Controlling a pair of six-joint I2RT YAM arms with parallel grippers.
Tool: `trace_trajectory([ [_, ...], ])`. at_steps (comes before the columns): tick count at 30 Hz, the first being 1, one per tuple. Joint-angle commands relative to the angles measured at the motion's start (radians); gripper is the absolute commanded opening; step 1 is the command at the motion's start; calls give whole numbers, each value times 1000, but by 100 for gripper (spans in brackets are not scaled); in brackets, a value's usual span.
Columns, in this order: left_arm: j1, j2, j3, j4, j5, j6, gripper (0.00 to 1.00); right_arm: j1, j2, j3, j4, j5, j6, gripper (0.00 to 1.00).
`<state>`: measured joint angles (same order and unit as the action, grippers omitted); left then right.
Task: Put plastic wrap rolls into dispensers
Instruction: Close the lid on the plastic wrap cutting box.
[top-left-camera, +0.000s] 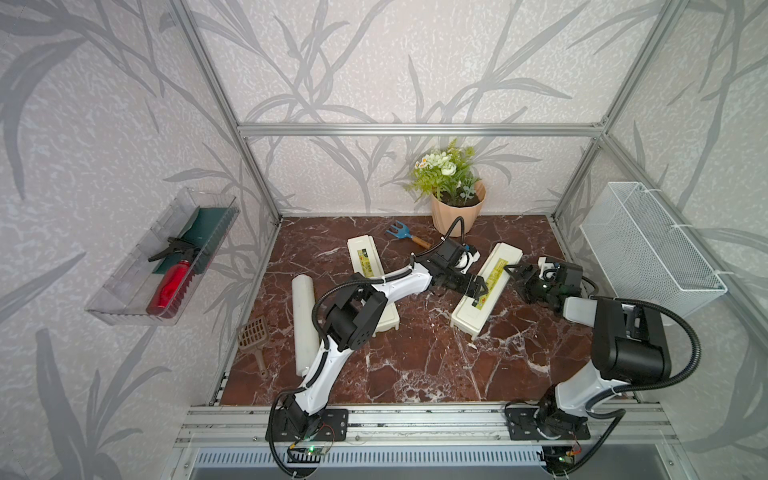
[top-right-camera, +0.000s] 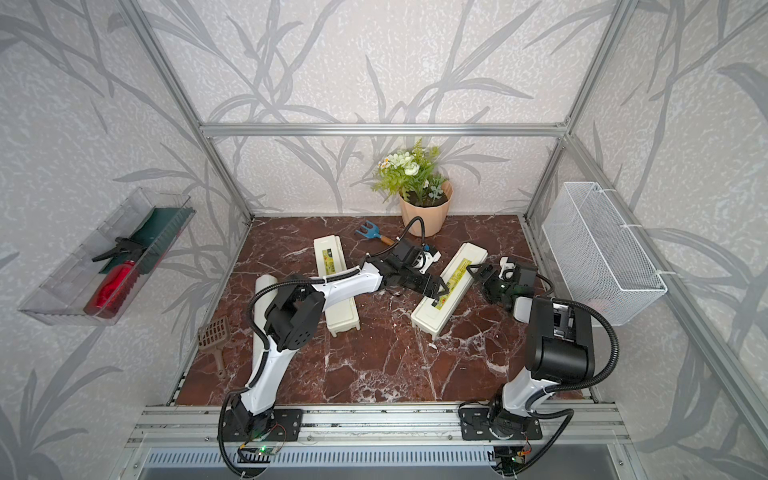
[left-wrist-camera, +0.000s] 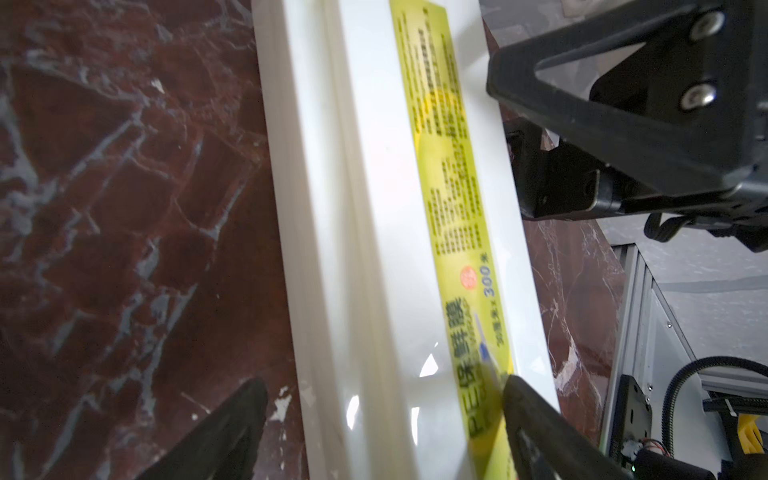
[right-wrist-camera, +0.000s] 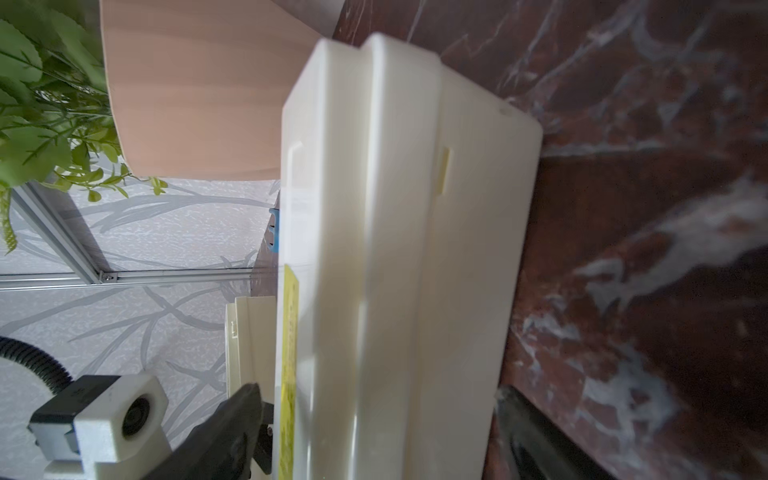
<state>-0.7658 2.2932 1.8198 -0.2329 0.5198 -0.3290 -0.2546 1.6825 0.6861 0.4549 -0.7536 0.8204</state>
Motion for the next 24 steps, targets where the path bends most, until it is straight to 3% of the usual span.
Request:
trace_trajectory([
  [1,17,83,117,-77,13,32,89,-3,19,28,153,-39,67,87],
  [10,40,329,510,-252,92,40,89,-1,131,152,28,-63,-18,81],
  [18,31,265,333,-142,124,-16,86,11,239,264,-17,-151,-55,73],
  [24,35,345,474,-186,87,-37,86,22,277,309,-94,-111,-87,74],
])
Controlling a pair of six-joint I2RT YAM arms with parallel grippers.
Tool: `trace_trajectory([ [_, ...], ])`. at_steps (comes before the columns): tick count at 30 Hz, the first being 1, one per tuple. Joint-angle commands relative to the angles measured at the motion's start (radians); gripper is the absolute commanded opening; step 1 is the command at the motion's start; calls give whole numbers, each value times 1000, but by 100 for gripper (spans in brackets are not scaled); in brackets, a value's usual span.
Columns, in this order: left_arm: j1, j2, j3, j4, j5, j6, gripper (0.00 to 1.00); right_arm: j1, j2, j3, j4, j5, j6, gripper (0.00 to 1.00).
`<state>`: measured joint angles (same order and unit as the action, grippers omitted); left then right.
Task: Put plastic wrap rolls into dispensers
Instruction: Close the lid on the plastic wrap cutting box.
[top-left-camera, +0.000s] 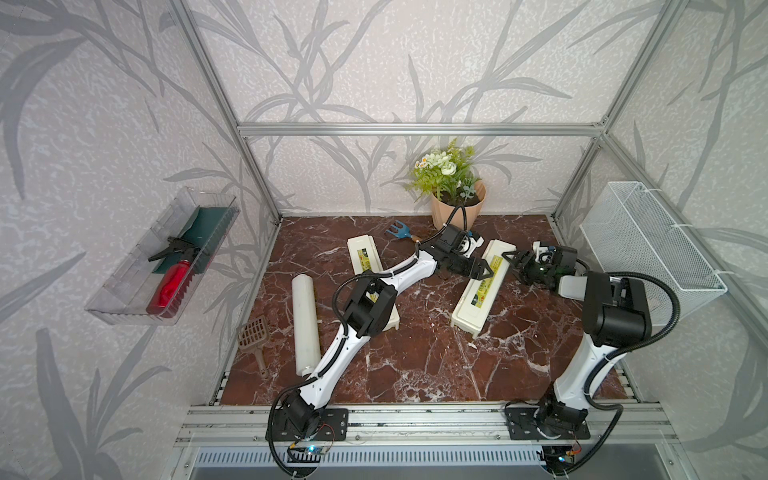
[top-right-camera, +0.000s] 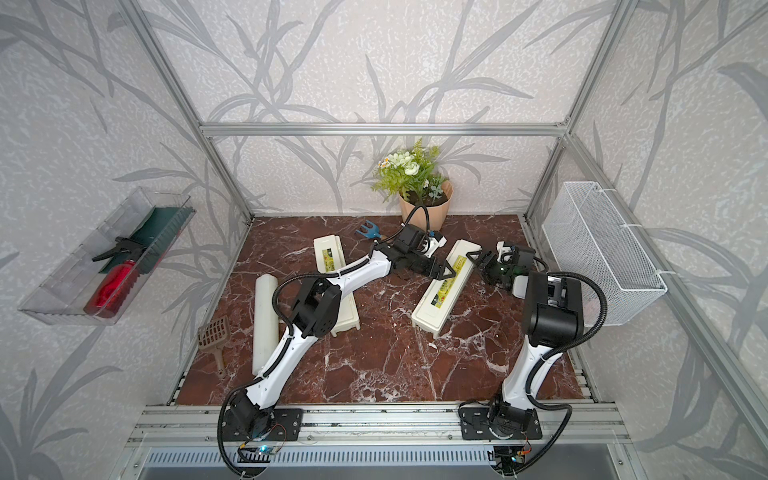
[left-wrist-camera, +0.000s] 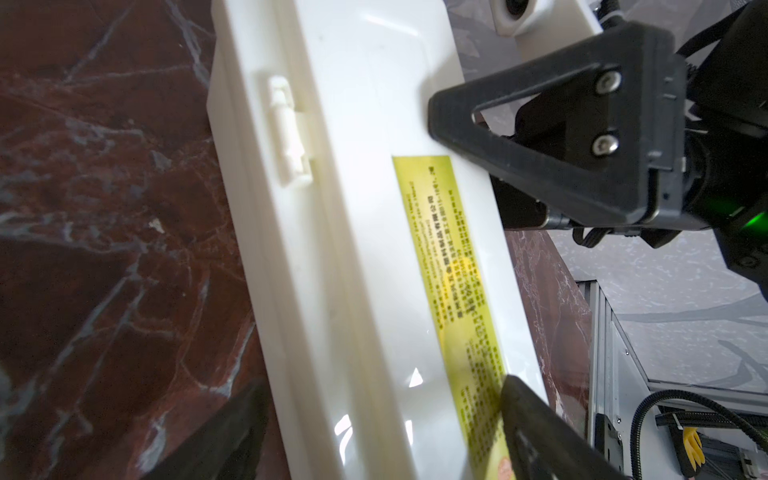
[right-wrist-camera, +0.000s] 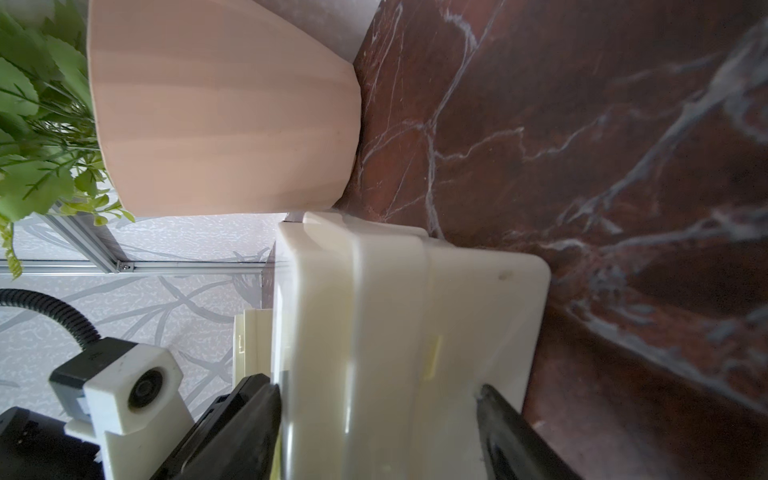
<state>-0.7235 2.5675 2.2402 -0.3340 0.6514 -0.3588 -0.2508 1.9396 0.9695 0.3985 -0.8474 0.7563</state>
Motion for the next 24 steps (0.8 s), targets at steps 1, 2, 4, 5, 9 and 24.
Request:
trace_trajectory([
  [1,-7,93,92,-106,-26,-10,85,20,27,30,-29,-14,-16,75],
  [2,-10,109,118,-127,-18,-14,84,19,33,36,-34,-1,-12,75],
  [4,-15,116,113,-132,8,-14,83,21,50,50,-42,12,-7,73],
  [5,-18,114,102,-134,14,-14,82,21,58,61,-63,25,-11,70],
  [9,-22,113,66,-132,17,-23,82,30,112,123,-171,26,-49,57],
  [24,-23,36,-144,-4,44,-111,81,92,151,336,-380,-15,-218,74],
])
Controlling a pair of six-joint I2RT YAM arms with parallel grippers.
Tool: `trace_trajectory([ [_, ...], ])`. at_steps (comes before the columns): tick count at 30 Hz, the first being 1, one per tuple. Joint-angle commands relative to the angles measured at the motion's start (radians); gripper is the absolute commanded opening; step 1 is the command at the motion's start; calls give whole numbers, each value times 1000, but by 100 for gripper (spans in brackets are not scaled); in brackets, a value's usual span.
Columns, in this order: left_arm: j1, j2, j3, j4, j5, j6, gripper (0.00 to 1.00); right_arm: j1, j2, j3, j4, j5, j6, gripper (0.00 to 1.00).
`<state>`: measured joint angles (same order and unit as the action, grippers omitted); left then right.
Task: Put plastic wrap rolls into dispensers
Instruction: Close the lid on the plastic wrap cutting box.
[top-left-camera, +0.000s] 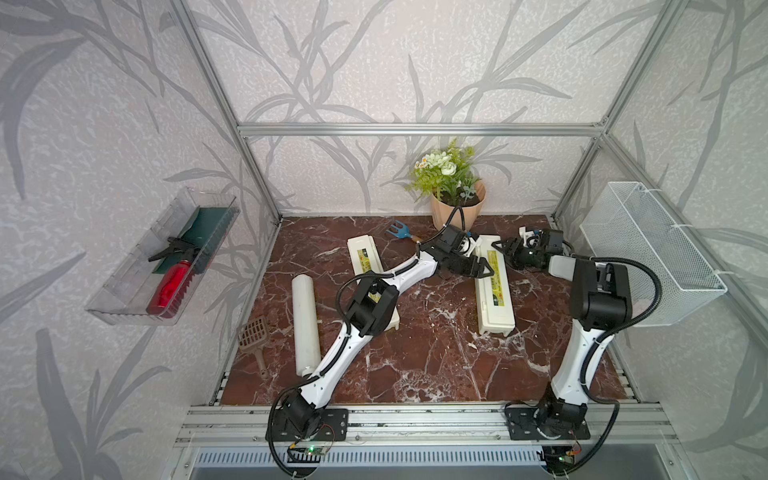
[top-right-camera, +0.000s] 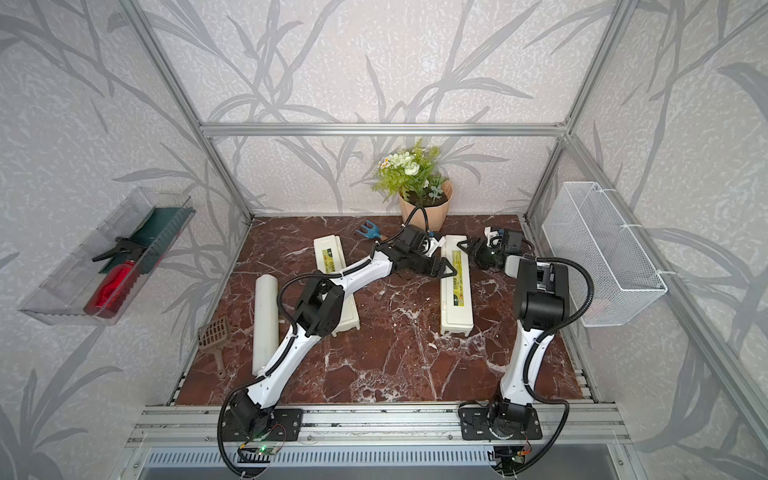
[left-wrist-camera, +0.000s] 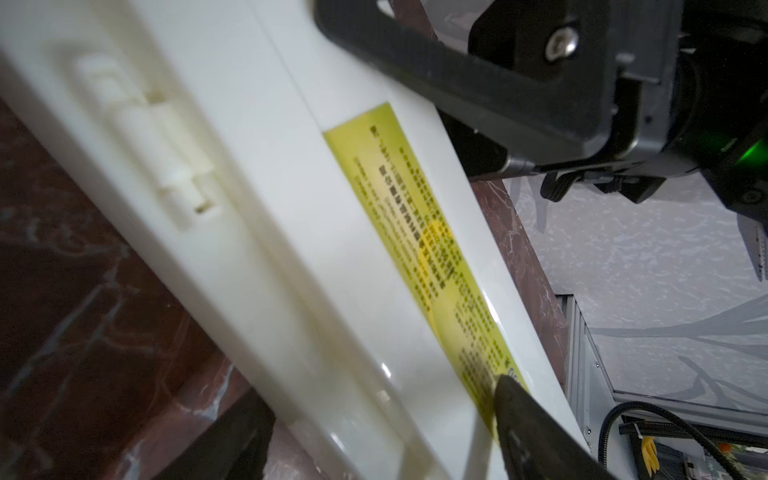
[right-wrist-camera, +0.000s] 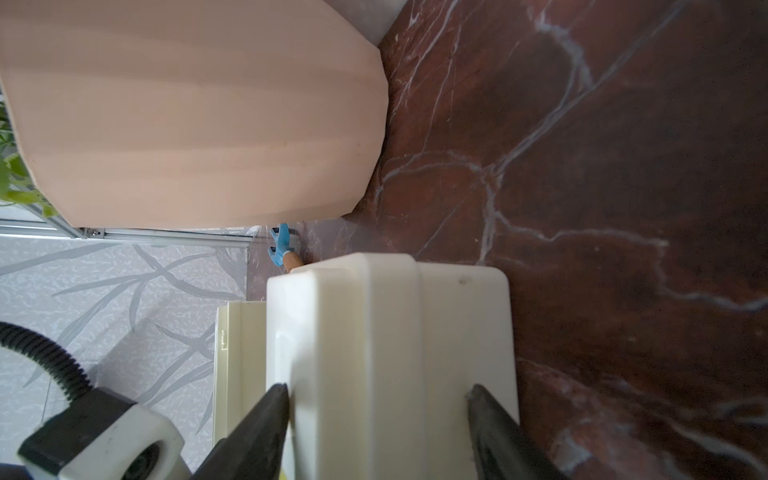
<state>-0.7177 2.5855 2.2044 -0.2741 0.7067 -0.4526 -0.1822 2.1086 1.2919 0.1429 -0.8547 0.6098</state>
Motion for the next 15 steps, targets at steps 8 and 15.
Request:
trace_trajectory([
  [8,-14,-154,-362,114,-109,-73,83,89,106,265,-548,-32,-313,74],
  [15,118,-275,-491,275,-223,-191,85,133,147,340,-750,-4,-464,66],
])
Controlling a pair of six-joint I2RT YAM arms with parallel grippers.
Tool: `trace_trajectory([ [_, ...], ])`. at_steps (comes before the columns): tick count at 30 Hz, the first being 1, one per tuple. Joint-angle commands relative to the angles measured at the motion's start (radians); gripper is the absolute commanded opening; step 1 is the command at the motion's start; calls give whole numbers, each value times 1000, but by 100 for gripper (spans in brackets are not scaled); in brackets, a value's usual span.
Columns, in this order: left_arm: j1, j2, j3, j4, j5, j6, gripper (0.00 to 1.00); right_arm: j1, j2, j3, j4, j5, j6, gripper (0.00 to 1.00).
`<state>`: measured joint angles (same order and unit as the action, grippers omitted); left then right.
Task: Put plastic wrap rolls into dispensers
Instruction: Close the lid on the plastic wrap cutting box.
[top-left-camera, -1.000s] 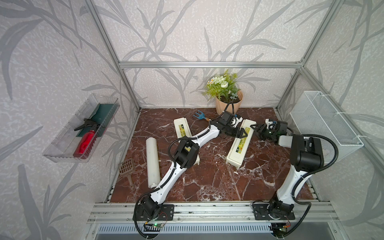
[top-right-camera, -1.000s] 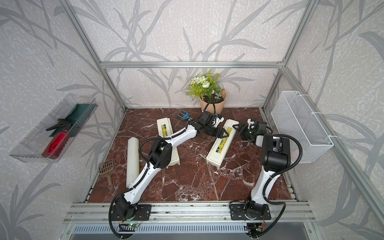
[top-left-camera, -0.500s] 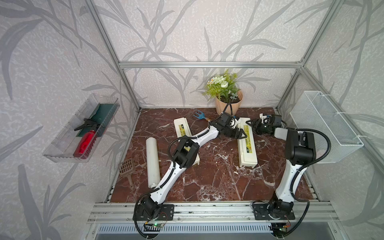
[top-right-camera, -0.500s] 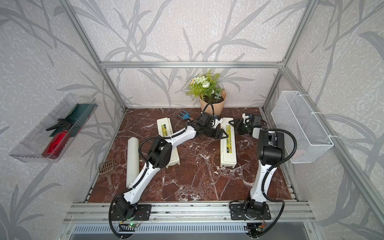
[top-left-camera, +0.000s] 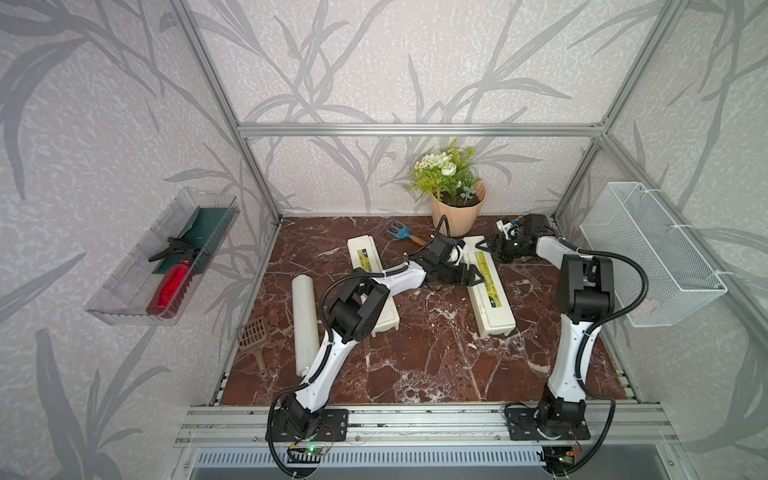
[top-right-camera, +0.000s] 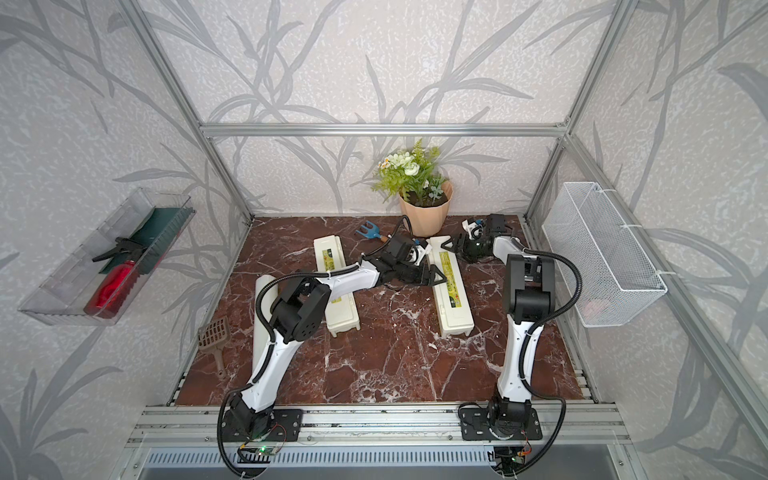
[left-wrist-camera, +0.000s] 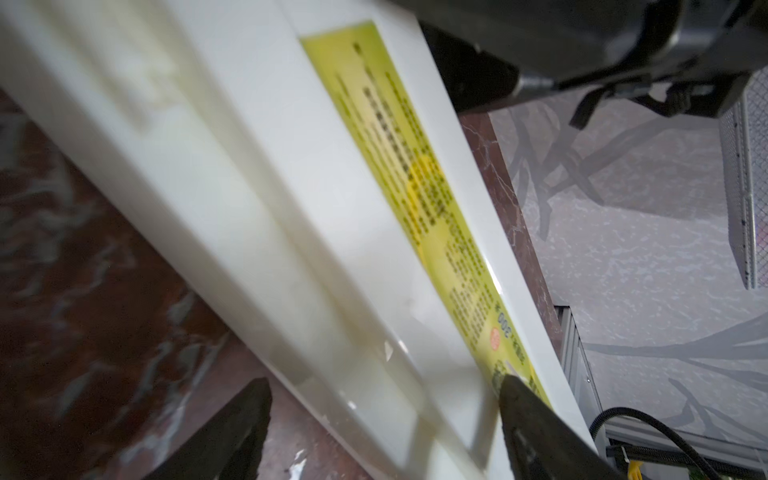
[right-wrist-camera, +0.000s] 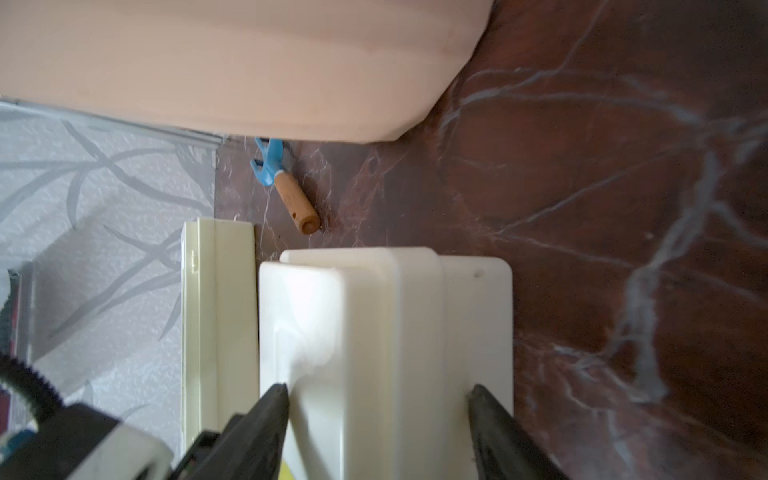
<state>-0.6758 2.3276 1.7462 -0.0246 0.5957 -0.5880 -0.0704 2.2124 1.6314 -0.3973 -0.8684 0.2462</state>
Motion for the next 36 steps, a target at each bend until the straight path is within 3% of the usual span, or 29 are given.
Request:
trace_trajectory([
  [1,88,-17,-26,25,-115,-59,85,28,41,-8,-216,14,-103,65],
  [10,145,68,67,93,-108,-126,80,35,-13,-127,-189,38,-51,62],
  [24,97,91,72,207,-27,-195,79,63,-35,-193,-127,72,24,62],
  [36,75,-38,-84,394,-60,-221,80,66,-56,-255,-94,93,47,62],
])
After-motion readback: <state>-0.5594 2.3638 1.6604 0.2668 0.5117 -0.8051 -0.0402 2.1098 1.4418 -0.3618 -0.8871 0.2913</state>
